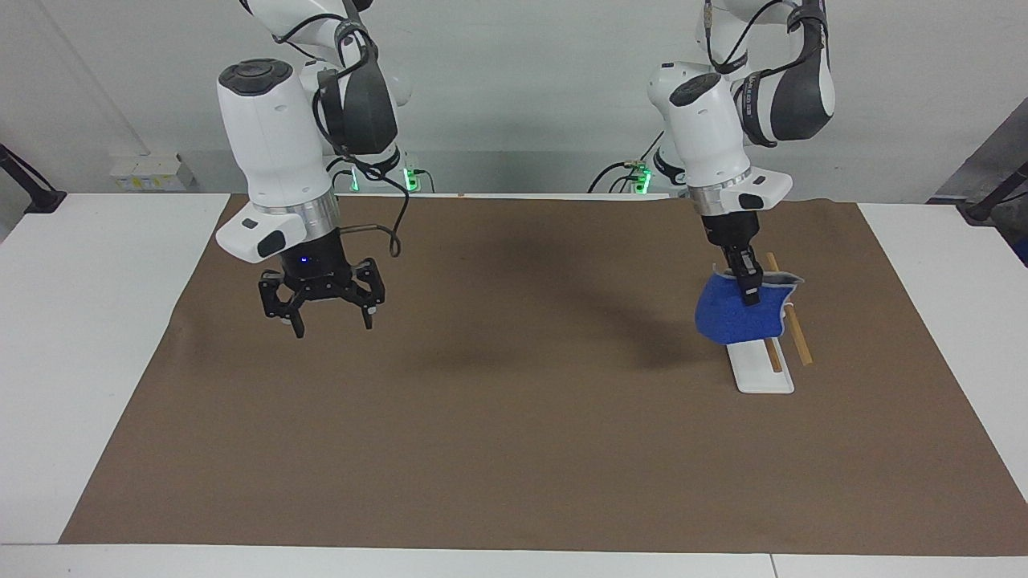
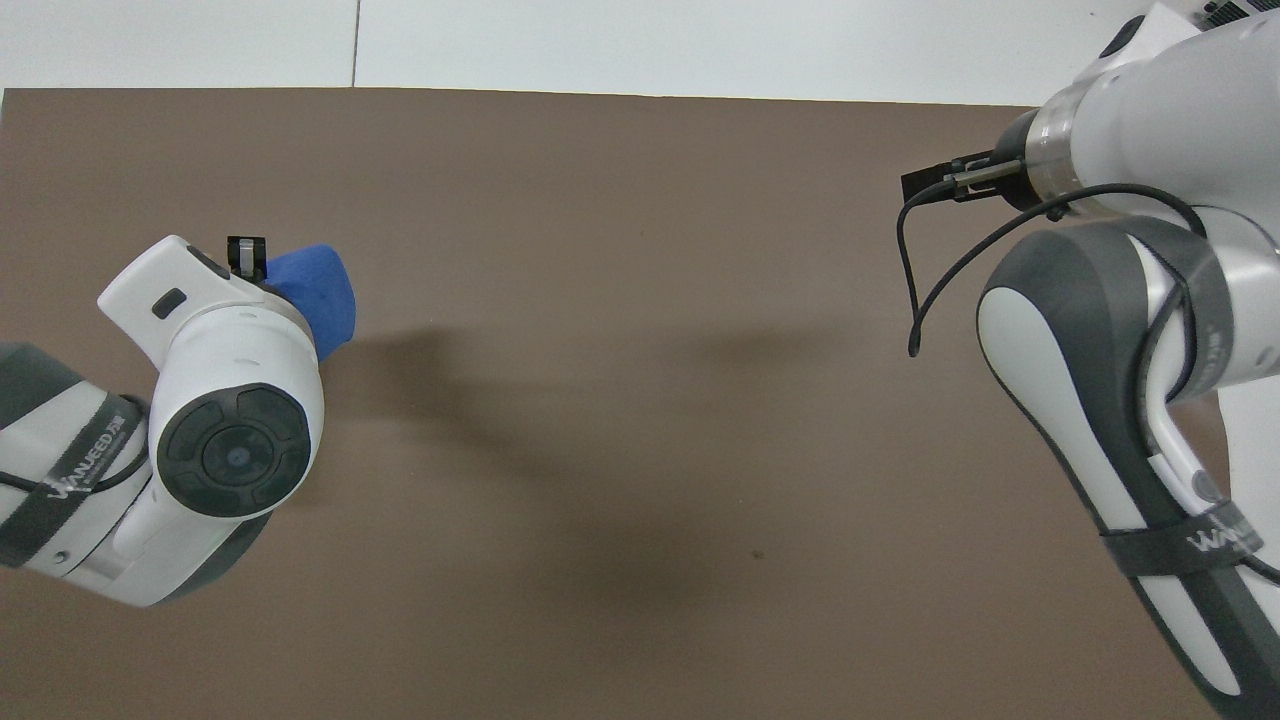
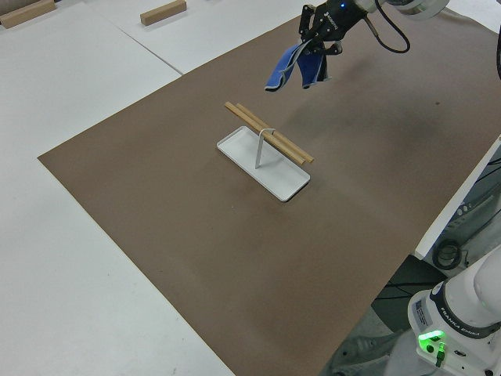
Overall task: Right arm passes towel to left arm to hang
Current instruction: 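Move the towel with the left gripper toward the rack while the right gripper withdraws, then drape the towel over the rack crossbar and open the left gripper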
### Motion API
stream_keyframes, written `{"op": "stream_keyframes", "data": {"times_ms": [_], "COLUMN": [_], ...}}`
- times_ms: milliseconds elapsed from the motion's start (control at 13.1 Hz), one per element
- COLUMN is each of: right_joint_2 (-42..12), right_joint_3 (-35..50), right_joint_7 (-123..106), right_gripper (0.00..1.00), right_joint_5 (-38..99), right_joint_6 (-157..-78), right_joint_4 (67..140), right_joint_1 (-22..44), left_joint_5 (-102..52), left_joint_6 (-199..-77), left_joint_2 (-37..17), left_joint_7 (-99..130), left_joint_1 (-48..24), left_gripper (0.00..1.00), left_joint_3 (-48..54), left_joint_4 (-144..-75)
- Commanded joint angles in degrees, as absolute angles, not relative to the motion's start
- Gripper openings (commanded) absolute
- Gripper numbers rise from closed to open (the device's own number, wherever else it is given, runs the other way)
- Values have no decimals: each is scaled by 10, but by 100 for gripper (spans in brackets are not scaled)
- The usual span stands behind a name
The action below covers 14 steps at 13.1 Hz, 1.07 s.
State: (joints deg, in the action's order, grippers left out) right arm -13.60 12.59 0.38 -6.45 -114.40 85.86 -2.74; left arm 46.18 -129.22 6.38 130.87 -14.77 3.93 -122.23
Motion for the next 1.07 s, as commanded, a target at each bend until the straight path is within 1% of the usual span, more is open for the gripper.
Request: {"op": "stream_keyframes", "data": {"times_ms": [0, 153, 306, 535, 764, 917, 993], "right_joint_2": [-132, -132, -133, -133, -133, -133, -132], "right_joint_3": [132, 131, 130, 134, 133, 131, 131], "right_joint_7": [-15, -15, -15, -28, -40, -38, -38], "right_gripper": [100, 100, 100, 100, 100, 100, 100], "right_joint_5": [-74, -74, -76, -67, -48, -31, -39], "right_joint_6": [-1087, -1044, -1004, -975, -939, -906, -904], "right_joint_4": [832, 817, 808, 790, 782, 763, 763], "right_joint_1": [-48, -54, -55, -81, -107, -125, -124], "left_joint_5": [538, 585, 609, 610, 610, 610, 610], "left_joint_6": [-1317, -1375, -1417, -1475, -1539, -1556, -1556], "left_joint_2": [91, 105, 111, 112, 121, 122, 122], "left_joint_7": [1343, 1353, 1367, 1368, 1373, 1389, 1404], "left_joint_1": [-120, -85, -55, -25, 11, 26, 27], "left_gripper": [0, 0, 0, 0, 0, 0, 0], "left_joint_3": [43, 43, 43, 43, 43, 43, 43], "left_joint_4": [-1257, -1294, -1317, -1340, -1380, -1388, -1388]}}
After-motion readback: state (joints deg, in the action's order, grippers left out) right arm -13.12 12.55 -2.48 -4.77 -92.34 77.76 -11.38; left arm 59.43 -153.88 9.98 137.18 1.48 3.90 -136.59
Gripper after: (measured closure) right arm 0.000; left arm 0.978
